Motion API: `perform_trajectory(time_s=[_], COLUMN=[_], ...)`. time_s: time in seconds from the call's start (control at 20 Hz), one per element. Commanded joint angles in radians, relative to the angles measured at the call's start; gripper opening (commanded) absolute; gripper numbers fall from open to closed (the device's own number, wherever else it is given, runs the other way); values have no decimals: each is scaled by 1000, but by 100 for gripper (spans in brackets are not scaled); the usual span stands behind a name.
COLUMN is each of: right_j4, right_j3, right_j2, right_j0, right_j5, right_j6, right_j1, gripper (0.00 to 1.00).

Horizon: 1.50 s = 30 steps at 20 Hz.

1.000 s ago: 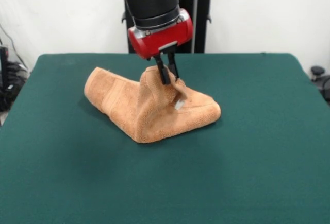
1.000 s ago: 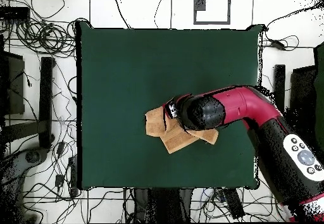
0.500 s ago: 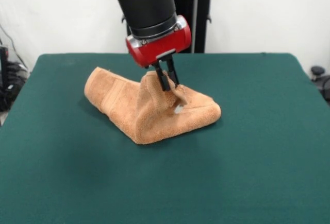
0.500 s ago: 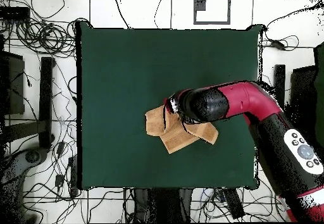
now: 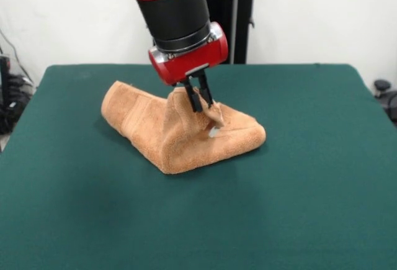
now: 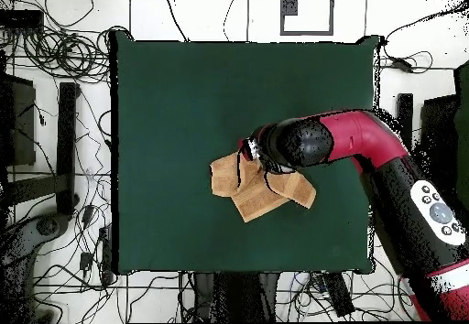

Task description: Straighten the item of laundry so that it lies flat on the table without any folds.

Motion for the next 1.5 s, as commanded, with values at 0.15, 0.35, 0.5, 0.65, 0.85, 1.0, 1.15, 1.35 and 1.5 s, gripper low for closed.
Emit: perform_trajectory(time_s=[0.15,0.35,0.5,0.65,0.85,1.0,1.15,1.35,1.5], right_j4=[9,8,12,11,12,11,12,13,12], right_j3=[-128,-161,-191,-211,-242,-251,-264,-275,-280], right_j2=[-40,-38,-36,-34,-32,-29,-27,-23,-22], right_j0=[76,80,85,89,94,91,91,90,90], right_j5=[170,200,229,247,277,290,303,318,322], right_j6=[-266,-285,-300,-308,-316,-321,-328,-329,-330], right_j1=[43,56,69,78,92,97,104,109,112], gripper=[0,0,0,0,0,0,0,0,0])
